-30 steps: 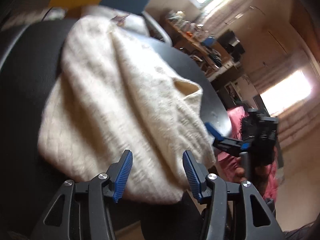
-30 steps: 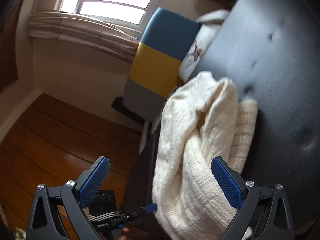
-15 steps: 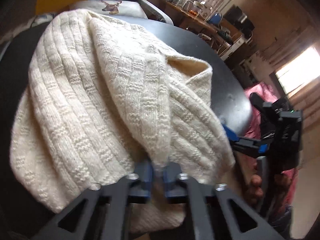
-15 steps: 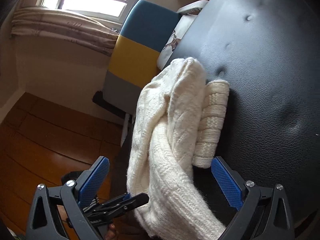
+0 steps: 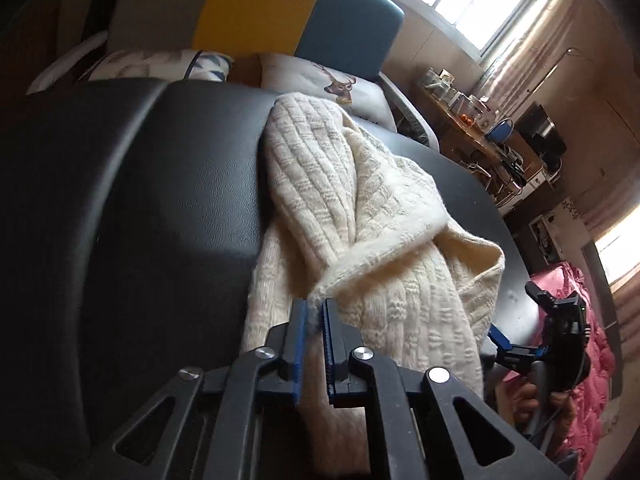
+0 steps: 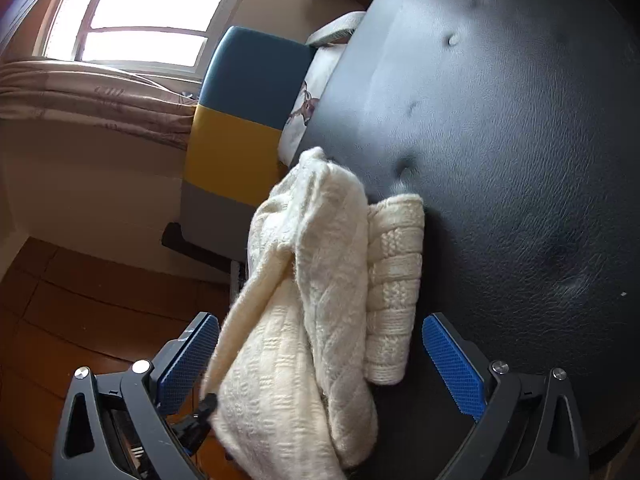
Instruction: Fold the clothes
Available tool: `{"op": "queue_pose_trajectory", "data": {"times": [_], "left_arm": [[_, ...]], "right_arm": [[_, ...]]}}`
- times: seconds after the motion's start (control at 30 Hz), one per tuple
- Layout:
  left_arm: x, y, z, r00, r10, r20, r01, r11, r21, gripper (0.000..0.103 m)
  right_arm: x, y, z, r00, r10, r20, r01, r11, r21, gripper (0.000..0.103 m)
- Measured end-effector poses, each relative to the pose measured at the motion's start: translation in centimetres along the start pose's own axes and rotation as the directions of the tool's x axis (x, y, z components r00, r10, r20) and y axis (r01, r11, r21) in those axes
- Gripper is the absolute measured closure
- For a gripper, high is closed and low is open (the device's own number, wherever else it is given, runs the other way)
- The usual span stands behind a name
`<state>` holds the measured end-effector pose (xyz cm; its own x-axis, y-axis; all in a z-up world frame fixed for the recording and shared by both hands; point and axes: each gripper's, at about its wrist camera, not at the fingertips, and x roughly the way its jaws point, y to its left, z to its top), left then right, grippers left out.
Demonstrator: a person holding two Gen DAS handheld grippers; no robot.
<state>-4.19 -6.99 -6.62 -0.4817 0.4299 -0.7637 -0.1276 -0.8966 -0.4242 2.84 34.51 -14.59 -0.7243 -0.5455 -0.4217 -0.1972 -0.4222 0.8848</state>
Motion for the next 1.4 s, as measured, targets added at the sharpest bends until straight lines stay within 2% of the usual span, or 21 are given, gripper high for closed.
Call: {"op": "queue_pose_trajectory", "data": {"times": [0.03, 0.07, 0.1, 0.17, 0.23, 0.3, 0.4, 0.43, 0.53, 0.67, 0.77, 0.8, 0.83, 0.93, 0.97, 1.03, 1.07, 1.17, 1.27, 1.37, 1.4], "left_arm": [[-0.5, -1.0, 0.1, 0.999, -0.035, 0.001, 0.035, 0.999, 0.03, 0.094], [-1.0, -3.0, 0.1, 0.997, -0.072, 0.003, 0.072, 0.992, 0.105, 0.086], [-1.6, -5.0, 0.0, 0.994, -0.11, 0.003, 0.108, 0.978, 0.18, 0.085], [-2.1, -8.7, 0.1, 0.984, -0.175, -0.03, 0.175, 0.934, 0.311, 0.08], [-0.2, -13.3, -0.4, 0.975, -0.189, -0.115, 0.221, 0.875, 0.432, 0.08], [2.4, -17.3, -1.7, 0.97, -0.153, -0.189, 0.232, 0.815, 0.531, 0.08], [6.3, -20.6, -4.0, 0.957, -0.085, -0.276, 0.242, 0.757, 0.606, 0.08], [7.6, -20.9, -4.7, 0.955, -0.061, -0.292, 0.237, 0.749, 0.619, 0.08], [10.9, -21.7, -5.4, 0.94, 0.015, -0.34, 0.214, 0.751, 0.625, 0.08], [13.2, -22.4, -5.9, 0.94, 0.122, -0.319, 0.134, 0.728, 0.672, 0.08], [14.9, -23.3, -7.3, 0.925, 0.237, -0.297, 0.074, 0.656, 0.751, 0.073], [15.1, -23.6, -7.9, 0.935, 0.247, -0.255, 0.051, 0.617, 0.785, 0.073], [15.0, -23.6, -8.0, 0.945, 0.229, -0.234, 0.045, 0.616, 0.786, 0.076], [14.2, -21.9, -6.7, 0.95, 0.128, -0.285, 0.1, 0.739, 0.666, 0.089], [13.8, -21.0, -5.9, 0.945, 0.08, -0.316, 0.13, 0.797, 0.59, 0.093], [12.0, -18.5, -3.8, 0.936, -0.08, -0.343, 0.231, 0.874, 0.426, 0.093], [10.9, -17.2, -2.7, 0.927, -0.166, -0.337, 0.284, 0.896, 0.34, 0.094], [5.9, -12.9, 0.4, 0.92, -0.332, -0.208, 0.371, 0.909, 0.191, 0.094], [0.8, -8.6, 3.6, 0.884, -0.464, -0.052, 0.466, 0.883, 0.052, 0.094], [-4.4, -2.7, 6.3, 0.887, -0.447, 0.112, 0.451, 0.892, -0.012, 0.094], [-5.8, -0.3, 6.6, 0.901, -0.405, 0.153, 0.414, 0.91, -0.032, 0.094]], "right_arm": [[-0.2, -0.1, -0.2, 1.0, -0.002, -0.003, 0.002, 1.0, -0.006, 0.0], [-0.3, -0.1, -0.3, 1.0, -0.005, -0.005, 0.005, 1.0, -0.013, 0.0], [-0.5, -0.2, -0.4, 1.0, -0.003, -0.006, 0.002, 1.0, -0.011, 0.0], [-0.7, -0.4, -0.5, 1.0, 0.01, -0.004, -0.01, 1.0, 0.006, 0.0], [-1.2, -0.8, -0.7, 1.0, 0.009, 0.004, -0.009, 1.0, 0.017, 0.0], [-1.7, -1.0, -0.9, 1.0, 0.002, 0.014, -0.003, 1.0, 0.028, 0.0], [-2.5, -1.6, -1.1, 0.999, 0.006, 0.034, -0.008, 0.998, 0.055, 0.0], [-2.8, -1.8, -1.1, 0.999, 0.005, 0.041, -0.008, 0.998, 0.062, 0.0], [-3.5, -2.1, -1.1, 0.998, -0.004, 0.061, -0.001, 0.997, 0.078, 0.0], [-3.8, -2.5, -0.9, 0.996, 0.01, 0.087, -0.018, 0.995, 0.095, 0.0], [-3.3, -2.1, -1.0, 0.997, 0.0, 0.079, -0.006, 0.996, 0.083, 0.0], [-3.1, -1.9, -0.9, 0.997, -0.005, 0.078, -0.001, 0.997, 0.079, 0.0], [-2.9, -1.8, -0.9, 0.997, -0.01, 0.077, 0.004, 0.997, 0.075, 0.0], [-2.9, -1.7, -0.8, 0.997, -0.017, 0.079, 0.011, 0.997, 0.07, 0.0], [-2.9, -1.7, -0.8, 0.997, -0.018, 0.081, 0.012, 0.997, 0.072, 0.0], [-3.0, -1.7, -0.8, 0.996, -0.022, 0.089, 0.015, 0.997, 0.081, 0.0], [-3.1, -1.8, -0.9, 0.995, -0.023, 0.093, 0.016, 0.996, 0.084, 0.0], [-3.1, -1.6, -1.1, 0.995, -0.036, 0.094, 0.029, 0.997, 0.073, 0.0], [-2.7, -1.1, -1.3, 0.995, -0.048, 0.086, 0.043, 0.998, 0.051, 0.0], [-2.3, -0.3, -1.6, 0.995, -0.064, 0.072, 0.063, 0.998, 0.013, 0.0], [-2.1, 0.0, -1.7, 0.995, -0.069, 0.066, 0.069, 0.998, -0.002, 0.0]]}}
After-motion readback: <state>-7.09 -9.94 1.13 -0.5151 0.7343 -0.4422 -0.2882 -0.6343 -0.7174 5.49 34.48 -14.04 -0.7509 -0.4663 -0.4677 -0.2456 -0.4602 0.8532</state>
